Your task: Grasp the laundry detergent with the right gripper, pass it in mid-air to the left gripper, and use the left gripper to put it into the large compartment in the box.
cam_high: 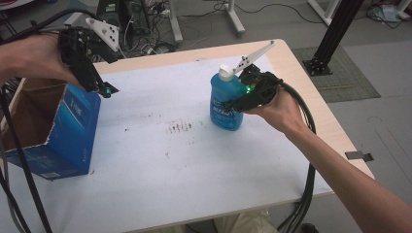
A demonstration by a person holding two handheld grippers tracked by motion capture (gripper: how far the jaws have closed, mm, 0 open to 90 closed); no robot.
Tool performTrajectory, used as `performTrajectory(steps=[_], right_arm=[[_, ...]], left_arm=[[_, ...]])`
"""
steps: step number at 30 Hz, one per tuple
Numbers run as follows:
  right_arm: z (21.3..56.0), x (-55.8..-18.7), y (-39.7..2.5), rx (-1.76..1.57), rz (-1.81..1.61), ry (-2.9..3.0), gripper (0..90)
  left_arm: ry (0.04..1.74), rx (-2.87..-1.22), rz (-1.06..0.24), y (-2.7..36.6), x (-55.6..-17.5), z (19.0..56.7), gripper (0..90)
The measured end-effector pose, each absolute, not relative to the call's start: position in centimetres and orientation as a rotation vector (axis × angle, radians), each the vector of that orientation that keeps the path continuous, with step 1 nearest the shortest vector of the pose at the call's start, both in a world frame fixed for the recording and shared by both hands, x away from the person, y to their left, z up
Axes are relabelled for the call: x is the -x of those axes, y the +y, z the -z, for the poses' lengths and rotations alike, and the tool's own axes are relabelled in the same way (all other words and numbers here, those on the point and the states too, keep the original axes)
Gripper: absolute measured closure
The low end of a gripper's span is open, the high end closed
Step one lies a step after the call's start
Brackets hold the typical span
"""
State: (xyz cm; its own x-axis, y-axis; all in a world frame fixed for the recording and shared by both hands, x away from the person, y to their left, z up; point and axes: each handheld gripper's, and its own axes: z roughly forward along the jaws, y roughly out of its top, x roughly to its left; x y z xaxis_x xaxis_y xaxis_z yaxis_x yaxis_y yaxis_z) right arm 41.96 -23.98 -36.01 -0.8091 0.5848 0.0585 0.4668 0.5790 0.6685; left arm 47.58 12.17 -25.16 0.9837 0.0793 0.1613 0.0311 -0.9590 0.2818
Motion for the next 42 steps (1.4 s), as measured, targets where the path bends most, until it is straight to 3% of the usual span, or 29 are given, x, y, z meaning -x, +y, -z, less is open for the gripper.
performTrajectory(steps=[14,20,42], right_arm=[[32.7,-41.3,-19.2,-0.580,-1.082,2.783,46.4],[31.6,-41.3,-16.9,-0.440,-1.122,2.845,46.4],[31.9,-41.4,-12.7,-0.188,-1.162,2.942,46.3]], left_arm=[[0.058,-2.840,-0.248,10.9,-45.5,23.4,10.2],[0.036,-2.819,-0.188,9.5,-44.1,22.1,10.3],[-0.033,-2.806,-0.023,5.1,-41.7,23.2,10.2]])
